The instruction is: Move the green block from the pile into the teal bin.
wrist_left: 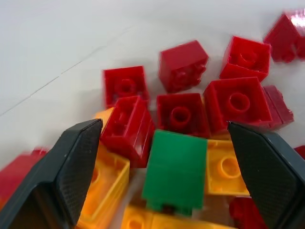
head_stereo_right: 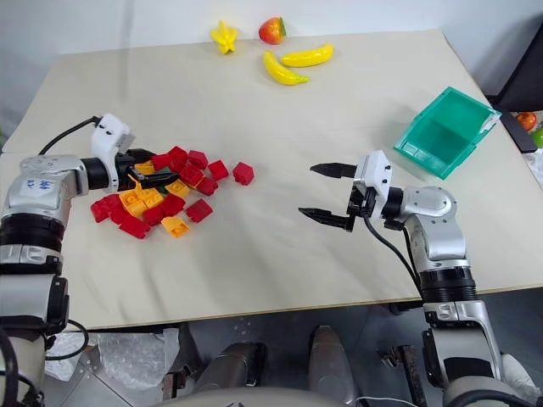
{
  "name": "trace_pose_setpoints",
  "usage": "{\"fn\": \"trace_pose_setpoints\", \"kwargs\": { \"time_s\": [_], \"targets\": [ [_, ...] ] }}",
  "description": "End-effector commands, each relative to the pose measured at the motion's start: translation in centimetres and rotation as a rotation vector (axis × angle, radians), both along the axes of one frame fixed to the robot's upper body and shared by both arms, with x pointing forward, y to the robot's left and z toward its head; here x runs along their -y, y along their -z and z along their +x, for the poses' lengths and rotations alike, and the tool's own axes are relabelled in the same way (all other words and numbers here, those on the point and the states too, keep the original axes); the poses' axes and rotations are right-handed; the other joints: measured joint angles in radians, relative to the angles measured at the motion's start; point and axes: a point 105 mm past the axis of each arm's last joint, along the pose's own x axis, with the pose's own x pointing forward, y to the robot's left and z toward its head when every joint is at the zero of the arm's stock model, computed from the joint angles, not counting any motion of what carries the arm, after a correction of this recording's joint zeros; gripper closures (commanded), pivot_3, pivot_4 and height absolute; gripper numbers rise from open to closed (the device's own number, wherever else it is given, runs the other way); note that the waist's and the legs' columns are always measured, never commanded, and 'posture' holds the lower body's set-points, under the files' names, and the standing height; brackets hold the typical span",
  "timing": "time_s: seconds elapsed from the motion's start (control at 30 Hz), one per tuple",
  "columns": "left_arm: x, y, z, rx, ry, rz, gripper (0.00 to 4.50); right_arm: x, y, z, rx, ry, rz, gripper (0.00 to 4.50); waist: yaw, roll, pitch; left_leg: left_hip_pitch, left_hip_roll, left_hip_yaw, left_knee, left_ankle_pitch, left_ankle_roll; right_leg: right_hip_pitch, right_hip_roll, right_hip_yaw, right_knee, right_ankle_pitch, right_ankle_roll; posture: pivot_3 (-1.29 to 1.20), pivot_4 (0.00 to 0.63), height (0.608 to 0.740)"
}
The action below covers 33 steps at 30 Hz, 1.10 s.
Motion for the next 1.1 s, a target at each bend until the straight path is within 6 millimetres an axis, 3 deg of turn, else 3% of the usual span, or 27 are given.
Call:
{"fn": "trace_pose_setpoints", "kwargs": {
  "time_s": [0.03, 0.33, 0.4, 0.47, 0.57, 0.7, 1.0, 1.1],
  "targets": [
    [-1.5, 2.1, -0.8, -0.129, -0.025, 0.056, 0.21, 0.3, -1.2, -0.4, 0.054, 0.007, 0.015, 0.00, -0.001, 0.000, 0.000, 0.000, 0.000, 0.000, 0.000, 0.000, 0.000, 0.000, 0.000, 0.000, 0.000, 0.000, 0.000, 0.00, 0.150, 0.740],
    [-2.7, 2.5, -2.0, -0.239, -0.042, 0.086, 2.43, 0.3, -1.2, -0.4, 0.058, 0.016, 0.016, 0.00, -0.014, 0.000, 0.000, 0.002, 0.001, 0.003, 0.000, 0.000, 0.000, 0.000, 0.001, 0.003, 0.003, 0.000, 0.000, 0.00, 0.150, 0.740],
    [-3.0, 1.1, -1.7, -0.178, -0.069, 0.035, 3.02, 0.1, -1.3, -0.2, 0.062, 0.018, 0.017, 0.00, -0.016, 0.000, 0.000, 0.002, 0.002, 0.003, 0.000, 0.000, 0.000, -0.001, 0.002, 0.004, 0.003, 0.000, 0.000, 0.00, 0.150, 0.740],
    [-2.2, -1.4, -1.4, -0.077, -0.034, -0.072, 3.59, 0.1, -1.4, -0.1, 0.066, 0.021, 0.017, 0.00, -0.015, 0.000, 0.000, 0.002, 0.003, 0.003, 0.000, 0.000, 0.000, -0.001, 0.003, 0.004, 0.003, 0.000, 0.000, 0.00, 0.150, 0.740],
    [-1.3, -3.2, -1.6, 0.001, 0.029, -0.155, 4.48, 0.4, -1.5, 0.0, 0.068, 0.028, 0.015, 0.00, -0.008, 0.000, 0.000, -0.001, 0.003, 0.002, 0.001, 0.000, 0.000, -0.002, 0.003, 0.003, 0.002, 0.000, 0.000, 0.00, 0.150, 0.740],
    [0.5, -5.7, -2.6, 0.152, 0.167, -0.278, 4.48, 0.8, -1.7, 0.1, 0.072, 0.044, 0.012, 0.00, -0.003, 0.000, 0.000, -0.001, 0.002, 0.002, 0.001, 0.000, 0.000, -0.002, 0.002, 0.002, 0.001, 0.000, 0.000, 0.00, 0.150, 0.740],
    [5.2, -6.2, -4.8, 0.180, 0.380, -0.288, 4.48, 1.5, -2.0, 0.3, 0.081, 0.083, 0.007, 0.00, 0.011, 0.000, 0.000, -0.001, 0.003, 0.002, 0.003, 0.000, 0.000, -0.002, 0.002, 0.002, 0.001, 0.001, 0.000, 0.00, 0.150, 0.740],
    [5.0, -5.9, -4.7, 0.176, 0.359, -0.249, 4.48, 1.6, -2.0, 0.3, 0.084, 0.088, 0.006, 0.00, 0.013, 0.000, 0.000, -0.001, 0.003, 0.002, 0.003, 0.000, 0.000, -0.002, 0.002, 0.002, 0.001, 0.001, 0.000, 0.00, 0.150, 0.740]
  ]
}}
